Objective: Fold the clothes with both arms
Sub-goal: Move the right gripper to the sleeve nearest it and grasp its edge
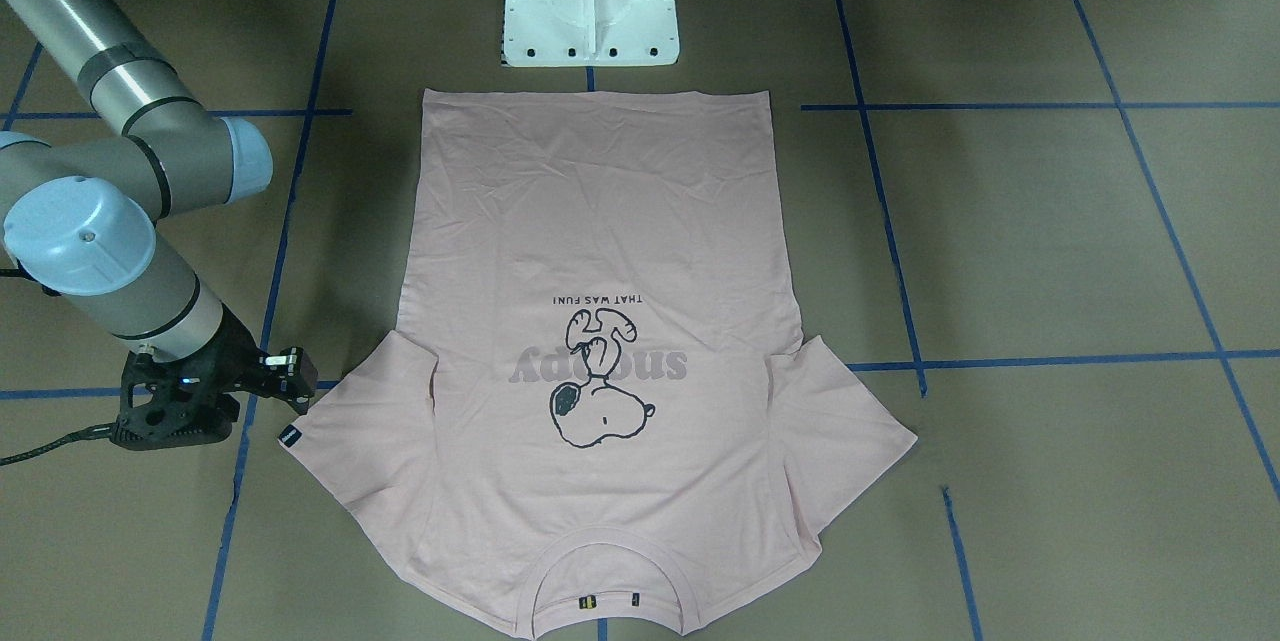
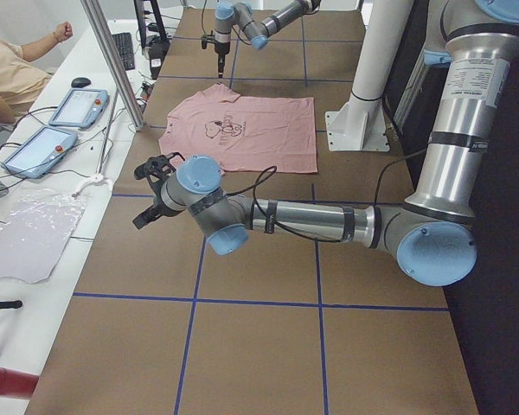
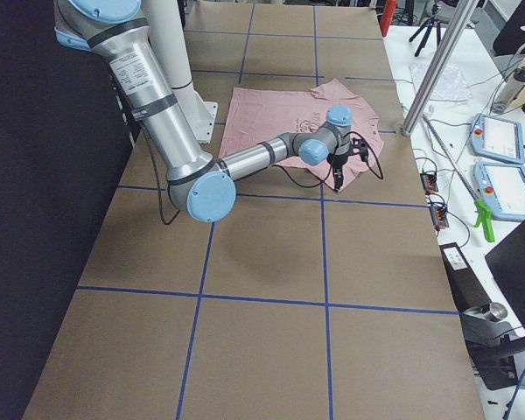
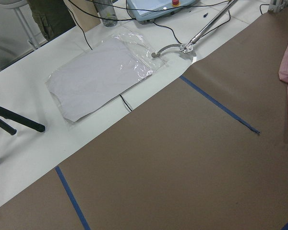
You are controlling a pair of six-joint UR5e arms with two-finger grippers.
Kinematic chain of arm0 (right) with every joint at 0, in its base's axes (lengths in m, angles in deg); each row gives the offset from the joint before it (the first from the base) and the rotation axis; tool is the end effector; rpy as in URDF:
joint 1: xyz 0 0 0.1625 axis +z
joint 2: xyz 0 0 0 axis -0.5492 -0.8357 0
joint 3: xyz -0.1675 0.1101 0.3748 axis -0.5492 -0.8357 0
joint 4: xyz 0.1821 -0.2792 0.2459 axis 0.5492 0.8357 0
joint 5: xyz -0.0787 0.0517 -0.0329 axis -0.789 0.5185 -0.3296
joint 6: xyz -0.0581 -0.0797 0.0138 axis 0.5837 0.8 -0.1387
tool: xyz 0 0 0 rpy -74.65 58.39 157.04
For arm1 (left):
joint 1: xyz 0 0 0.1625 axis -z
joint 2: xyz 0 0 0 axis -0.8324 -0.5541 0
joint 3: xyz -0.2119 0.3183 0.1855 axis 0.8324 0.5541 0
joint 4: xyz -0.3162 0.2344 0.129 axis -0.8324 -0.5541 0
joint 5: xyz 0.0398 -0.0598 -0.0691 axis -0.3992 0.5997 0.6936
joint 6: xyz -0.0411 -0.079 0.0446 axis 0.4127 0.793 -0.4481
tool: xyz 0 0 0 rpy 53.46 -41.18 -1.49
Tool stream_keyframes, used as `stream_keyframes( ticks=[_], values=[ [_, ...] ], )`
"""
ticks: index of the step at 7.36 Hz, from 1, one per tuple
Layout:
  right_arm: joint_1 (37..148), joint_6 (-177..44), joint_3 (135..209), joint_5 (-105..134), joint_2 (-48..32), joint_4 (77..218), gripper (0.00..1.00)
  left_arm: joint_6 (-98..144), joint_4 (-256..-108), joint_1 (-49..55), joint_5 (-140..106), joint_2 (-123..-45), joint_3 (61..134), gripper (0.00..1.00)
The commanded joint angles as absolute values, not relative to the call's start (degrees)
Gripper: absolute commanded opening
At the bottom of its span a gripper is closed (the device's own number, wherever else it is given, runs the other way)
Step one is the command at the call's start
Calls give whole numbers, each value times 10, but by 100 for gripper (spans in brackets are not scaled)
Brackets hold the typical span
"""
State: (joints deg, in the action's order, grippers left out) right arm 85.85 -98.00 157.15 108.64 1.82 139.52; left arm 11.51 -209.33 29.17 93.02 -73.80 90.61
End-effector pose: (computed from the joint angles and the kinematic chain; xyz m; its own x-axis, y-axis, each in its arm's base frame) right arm -0.3674 -0.6242 0.4177 0.7099 -0.0554 0.7021 -0.0773 0.9848 0.1558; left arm -0.0219 -0.5828 0.5124 0.7044 0.5857 -0.4010 -0.0026 0.5670 0.8237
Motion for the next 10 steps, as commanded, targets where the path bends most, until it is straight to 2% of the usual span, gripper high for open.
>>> stream_keyframes(
  ticks=[1,3,6,10],
  values=[
    [856,-973,1520,1076,55,1390,74,115,-2096,292,930,-738,906,100],
    [846,-974,1517,1070,48,1386,66,114,-2096,292,930,-737,905,100],
    [831,-974,1517,1052,47,1385,63,113,-2096,292,930,-737,904,100],
    [841,-973,1511,1051,45,1386,52,112,-2097,292,930,-734,905,100]
  ],
)
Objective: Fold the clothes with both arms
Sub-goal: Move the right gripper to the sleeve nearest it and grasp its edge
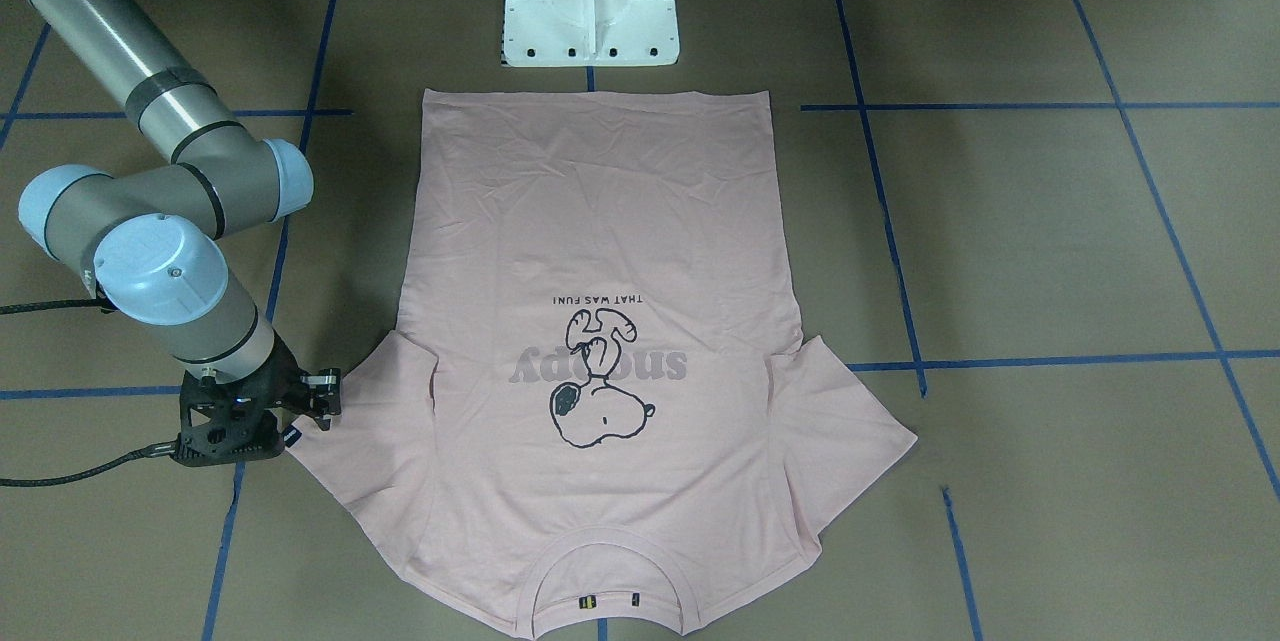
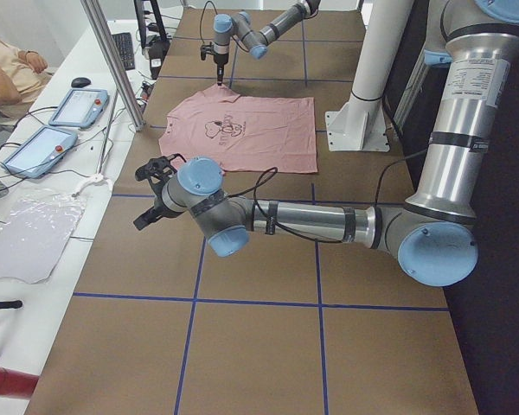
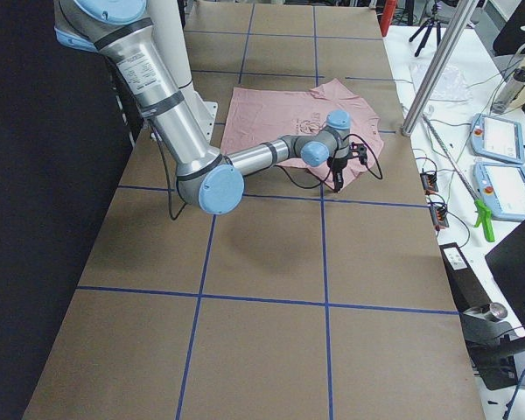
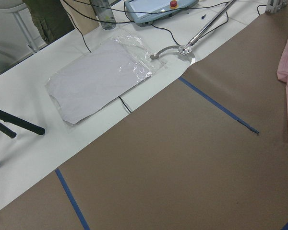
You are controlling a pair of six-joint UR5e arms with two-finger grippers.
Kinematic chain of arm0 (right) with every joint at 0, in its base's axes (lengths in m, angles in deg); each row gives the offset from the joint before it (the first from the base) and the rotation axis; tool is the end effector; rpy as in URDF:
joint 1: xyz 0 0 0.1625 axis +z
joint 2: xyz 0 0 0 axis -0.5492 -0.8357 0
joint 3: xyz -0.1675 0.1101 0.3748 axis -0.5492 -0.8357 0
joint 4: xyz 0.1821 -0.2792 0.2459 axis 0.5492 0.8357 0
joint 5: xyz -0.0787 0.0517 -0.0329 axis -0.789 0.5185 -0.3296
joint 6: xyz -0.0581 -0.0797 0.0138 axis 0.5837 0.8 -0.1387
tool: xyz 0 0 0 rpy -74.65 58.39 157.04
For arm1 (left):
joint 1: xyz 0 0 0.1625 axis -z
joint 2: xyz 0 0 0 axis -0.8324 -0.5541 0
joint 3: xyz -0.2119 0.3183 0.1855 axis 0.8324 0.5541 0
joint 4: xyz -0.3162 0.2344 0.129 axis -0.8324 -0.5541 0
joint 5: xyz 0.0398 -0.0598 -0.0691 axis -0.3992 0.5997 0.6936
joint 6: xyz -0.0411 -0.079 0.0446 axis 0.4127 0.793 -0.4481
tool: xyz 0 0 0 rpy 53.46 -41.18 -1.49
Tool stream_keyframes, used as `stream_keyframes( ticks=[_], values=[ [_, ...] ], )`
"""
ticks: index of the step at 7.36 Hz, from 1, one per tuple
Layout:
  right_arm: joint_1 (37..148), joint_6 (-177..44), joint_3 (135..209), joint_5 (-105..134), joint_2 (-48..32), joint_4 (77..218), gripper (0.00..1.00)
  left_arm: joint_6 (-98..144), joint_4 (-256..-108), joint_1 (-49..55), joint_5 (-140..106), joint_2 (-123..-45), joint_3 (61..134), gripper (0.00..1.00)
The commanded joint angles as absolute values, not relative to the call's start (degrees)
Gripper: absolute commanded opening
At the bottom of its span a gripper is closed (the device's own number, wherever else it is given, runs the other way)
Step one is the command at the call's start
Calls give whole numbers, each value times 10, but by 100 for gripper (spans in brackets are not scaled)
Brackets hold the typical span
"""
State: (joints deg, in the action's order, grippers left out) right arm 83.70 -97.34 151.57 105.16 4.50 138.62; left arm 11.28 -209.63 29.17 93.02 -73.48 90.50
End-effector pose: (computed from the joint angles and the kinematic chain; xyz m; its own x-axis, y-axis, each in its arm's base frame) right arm -0.4015 -0.6317 0.4332 0.7510 -0.0688 0.6567 -0.0588 0.9836 0.1703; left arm -0.0221 -0.5807 0.5160 0.7044 0.5871 -0.3989 -0.0055 0.5665 0.8241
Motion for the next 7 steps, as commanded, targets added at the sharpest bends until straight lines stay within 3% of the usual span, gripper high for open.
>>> stream_keyframes(
  ticks=[1,7],
  values=[
    [841,-973,1509,1051,46,1385,51,112,-2097,292,930,-734,905,100],
    [834,-978,1502,1036,47,1385,46,111,-2118,292,930,-722,905,100]
  ],
)
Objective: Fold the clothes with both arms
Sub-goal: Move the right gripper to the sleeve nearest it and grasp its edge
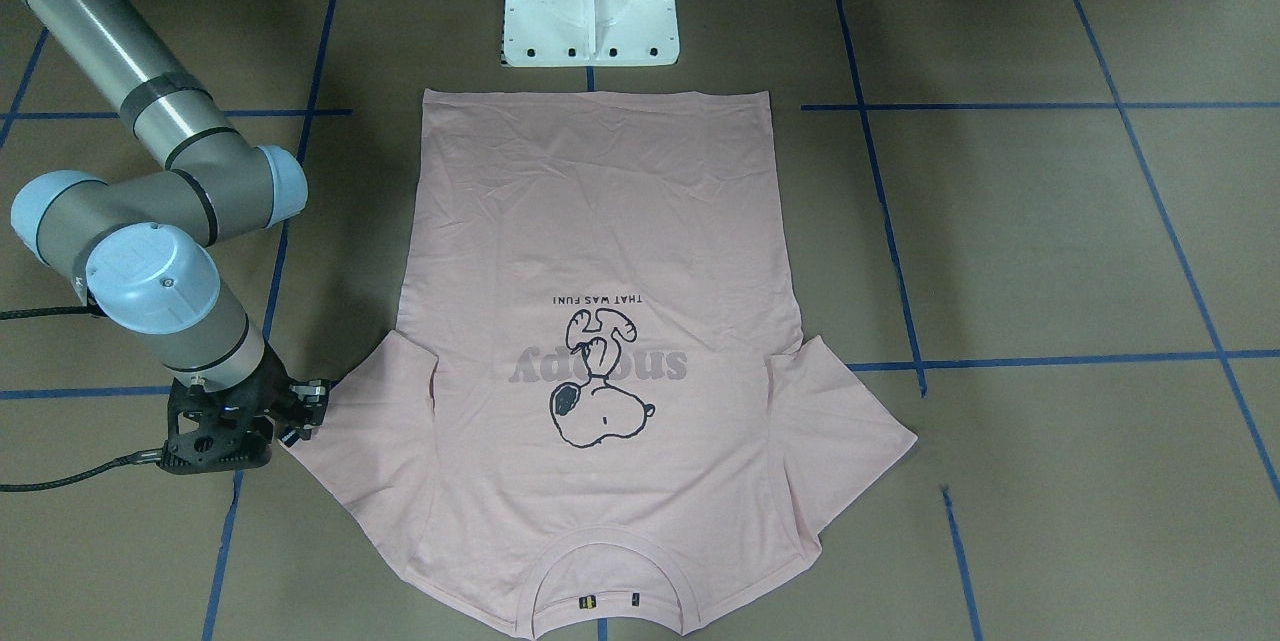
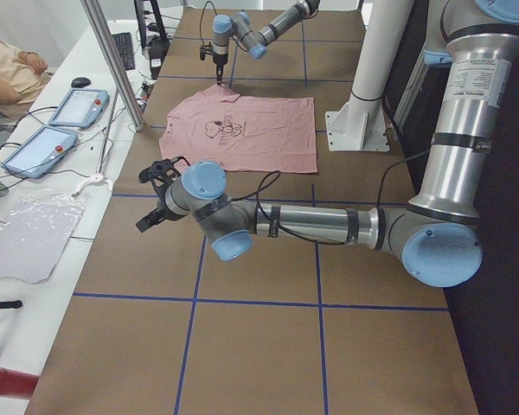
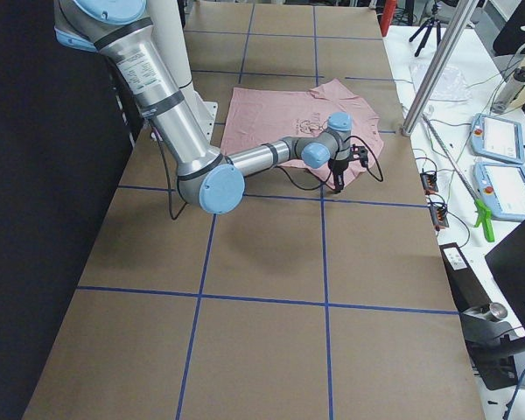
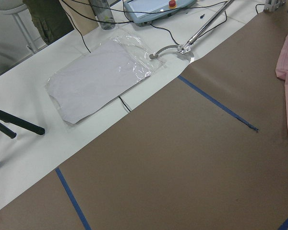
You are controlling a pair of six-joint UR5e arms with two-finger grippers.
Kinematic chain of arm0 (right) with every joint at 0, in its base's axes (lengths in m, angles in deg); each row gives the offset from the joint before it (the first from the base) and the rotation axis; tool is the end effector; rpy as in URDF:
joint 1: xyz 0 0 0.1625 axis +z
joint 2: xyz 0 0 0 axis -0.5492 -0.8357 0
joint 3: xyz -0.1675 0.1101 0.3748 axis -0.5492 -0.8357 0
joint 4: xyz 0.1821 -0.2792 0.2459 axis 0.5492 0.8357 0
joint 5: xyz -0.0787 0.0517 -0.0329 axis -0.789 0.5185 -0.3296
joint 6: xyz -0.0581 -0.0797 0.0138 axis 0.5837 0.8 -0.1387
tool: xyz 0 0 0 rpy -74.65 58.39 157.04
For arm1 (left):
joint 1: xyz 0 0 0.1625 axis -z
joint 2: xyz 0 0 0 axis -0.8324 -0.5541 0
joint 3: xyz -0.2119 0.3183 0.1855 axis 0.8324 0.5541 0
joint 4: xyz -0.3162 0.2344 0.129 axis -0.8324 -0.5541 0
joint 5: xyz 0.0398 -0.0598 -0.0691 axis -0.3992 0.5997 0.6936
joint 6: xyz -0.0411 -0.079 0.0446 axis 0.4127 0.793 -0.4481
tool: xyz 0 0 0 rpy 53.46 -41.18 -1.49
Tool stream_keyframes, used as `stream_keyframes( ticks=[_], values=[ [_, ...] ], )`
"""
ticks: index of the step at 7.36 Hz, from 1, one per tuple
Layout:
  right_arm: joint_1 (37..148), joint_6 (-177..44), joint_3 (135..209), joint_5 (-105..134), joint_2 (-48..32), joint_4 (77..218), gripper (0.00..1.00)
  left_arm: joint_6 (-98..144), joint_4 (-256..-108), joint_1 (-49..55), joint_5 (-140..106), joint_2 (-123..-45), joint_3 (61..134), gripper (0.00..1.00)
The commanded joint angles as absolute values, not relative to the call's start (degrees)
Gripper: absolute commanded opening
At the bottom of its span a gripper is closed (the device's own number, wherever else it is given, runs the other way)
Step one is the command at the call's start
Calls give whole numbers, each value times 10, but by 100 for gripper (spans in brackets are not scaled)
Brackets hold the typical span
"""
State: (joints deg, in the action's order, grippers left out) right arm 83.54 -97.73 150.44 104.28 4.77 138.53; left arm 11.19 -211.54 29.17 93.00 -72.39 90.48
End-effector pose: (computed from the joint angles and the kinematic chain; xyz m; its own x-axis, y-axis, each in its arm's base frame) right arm -0.4043 -0.6341 0.4401 0.7628 -0.0557 0.6443 -0.0672 0.9841 0.1646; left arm -0.0228 -0.5725 0.5232 0.7042 0.5933 -0.3900 -0.0057 0.5540 0.8325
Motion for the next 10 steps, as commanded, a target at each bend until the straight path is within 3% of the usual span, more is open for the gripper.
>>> stream_keyframes(
  ticks=[1,2,3,8,9,10],
  values=[
    [834,-978,1500,1036,47,1385,43,111,-2118,292,930,-720,905,100],
    [833,-978,1500,1036,47,1385,26,111,-2119,292,930,-720,905,100],
    [833,-978,1500,1036,48,1385,3,111,-2119,292,930,-720,906,100],
    [833,-980,1545,1037,55,1413,0,114,-2118,292,930,-720,904,100],
    [837,-974,1541,1036,48,1406,12,114,-2118,292,930,-720,904,100],
    [838,-973,1531,1036,44,1398,54,115,-2118,292,930,-720,904,100]
  ],
)
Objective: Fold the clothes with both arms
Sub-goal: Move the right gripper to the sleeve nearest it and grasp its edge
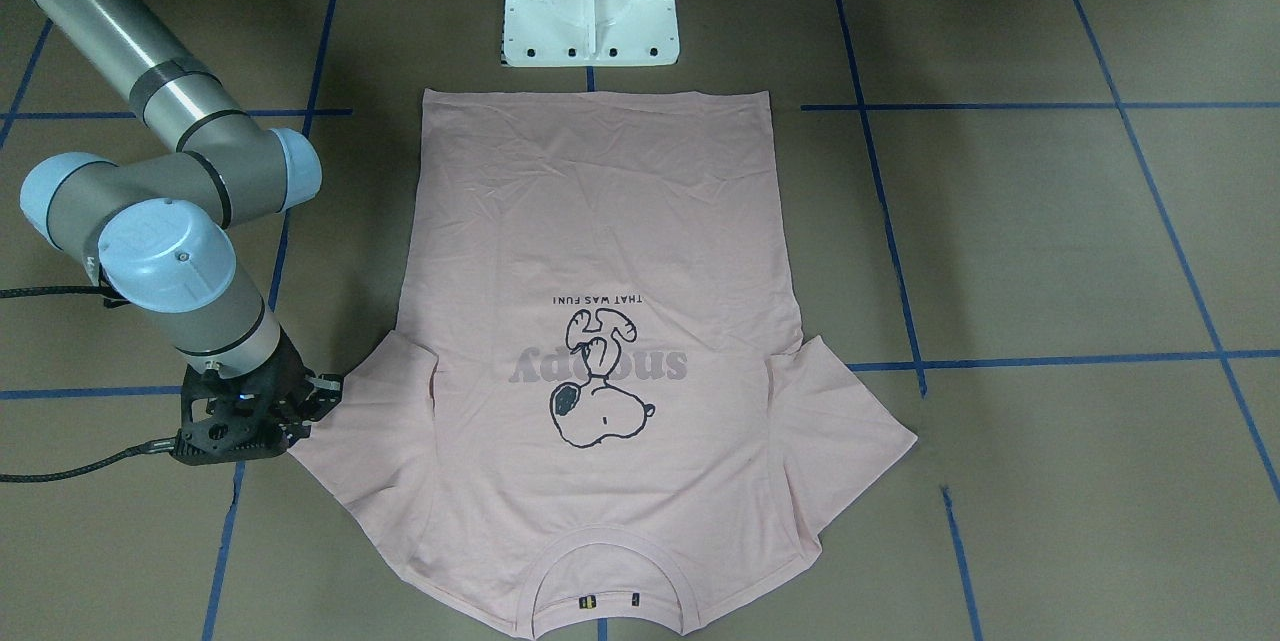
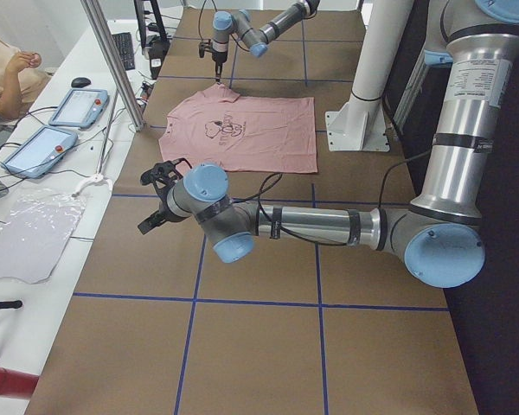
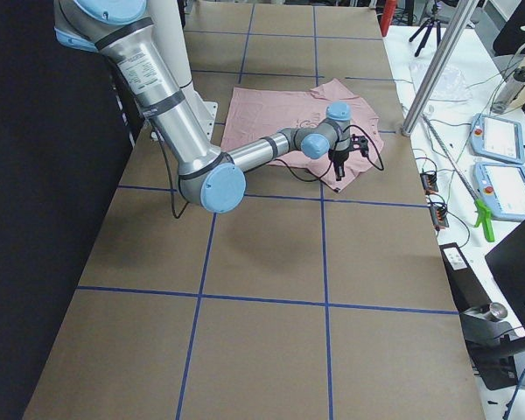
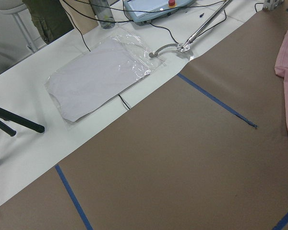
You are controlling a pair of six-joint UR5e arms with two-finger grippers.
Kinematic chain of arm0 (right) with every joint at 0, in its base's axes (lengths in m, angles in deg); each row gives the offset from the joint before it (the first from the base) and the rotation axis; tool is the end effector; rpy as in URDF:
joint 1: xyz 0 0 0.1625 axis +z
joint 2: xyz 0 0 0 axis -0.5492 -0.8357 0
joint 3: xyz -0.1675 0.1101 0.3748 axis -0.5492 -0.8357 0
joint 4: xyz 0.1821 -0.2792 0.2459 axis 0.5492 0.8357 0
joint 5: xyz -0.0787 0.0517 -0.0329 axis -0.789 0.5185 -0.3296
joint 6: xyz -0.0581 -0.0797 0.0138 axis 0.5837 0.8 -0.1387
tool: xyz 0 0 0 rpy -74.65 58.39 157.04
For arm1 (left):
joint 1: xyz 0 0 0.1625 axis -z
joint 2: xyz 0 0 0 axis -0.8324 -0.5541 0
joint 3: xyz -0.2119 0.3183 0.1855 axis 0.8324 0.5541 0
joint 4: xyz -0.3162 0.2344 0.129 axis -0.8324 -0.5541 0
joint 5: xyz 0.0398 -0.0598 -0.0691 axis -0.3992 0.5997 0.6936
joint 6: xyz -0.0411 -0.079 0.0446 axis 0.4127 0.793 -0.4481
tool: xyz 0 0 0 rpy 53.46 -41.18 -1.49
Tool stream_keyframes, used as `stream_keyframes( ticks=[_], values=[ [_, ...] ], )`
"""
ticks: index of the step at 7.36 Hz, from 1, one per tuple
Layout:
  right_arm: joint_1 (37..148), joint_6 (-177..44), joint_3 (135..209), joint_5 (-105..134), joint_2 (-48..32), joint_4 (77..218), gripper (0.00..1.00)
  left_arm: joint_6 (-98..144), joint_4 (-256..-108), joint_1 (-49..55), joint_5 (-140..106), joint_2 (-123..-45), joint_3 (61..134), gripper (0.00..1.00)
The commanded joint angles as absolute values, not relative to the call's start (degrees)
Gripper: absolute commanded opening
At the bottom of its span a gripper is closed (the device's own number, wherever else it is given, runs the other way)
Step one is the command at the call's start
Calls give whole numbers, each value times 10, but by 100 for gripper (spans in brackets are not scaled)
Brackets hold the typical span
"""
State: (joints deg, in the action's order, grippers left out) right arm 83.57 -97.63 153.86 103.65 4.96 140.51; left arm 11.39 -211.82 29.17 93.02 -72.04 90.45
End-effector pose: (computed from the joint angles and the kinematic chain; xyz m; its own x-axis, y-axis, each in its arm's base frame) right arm -0.4001 -0.6312 0.4120 0.7559 -0.0699 0.6509 -0.0748 0.9785 0.1919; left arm -0.0229 -0.5701 0.5264 0.7041 0.5908 -0.3939 -0.0034 0.5575 0.8301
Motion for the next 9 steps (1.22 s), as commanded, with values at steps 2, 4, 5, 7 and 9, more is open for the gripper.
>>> stream_keyframes(
  ticks=[2,4,5,7,9],
  values=[
    [836,-979,1496,1035,46,1345,54,114,-2118,292,930,-720,904,100],
    [836,-988,1502,1038,50,1344,51,113,-2119,292,930,-720,904,100],
    [836,-988,1501,1036,45,1343,48,113,-2119,292,930,-720,904,100],
    [833,-988,1497,1035,40,1343,46,113,-2119,292,930,-720,904,100],
    [833,-988,1497,1035,41,1344,44,112,-2119,292,930,-720,904,100]
  ],
)
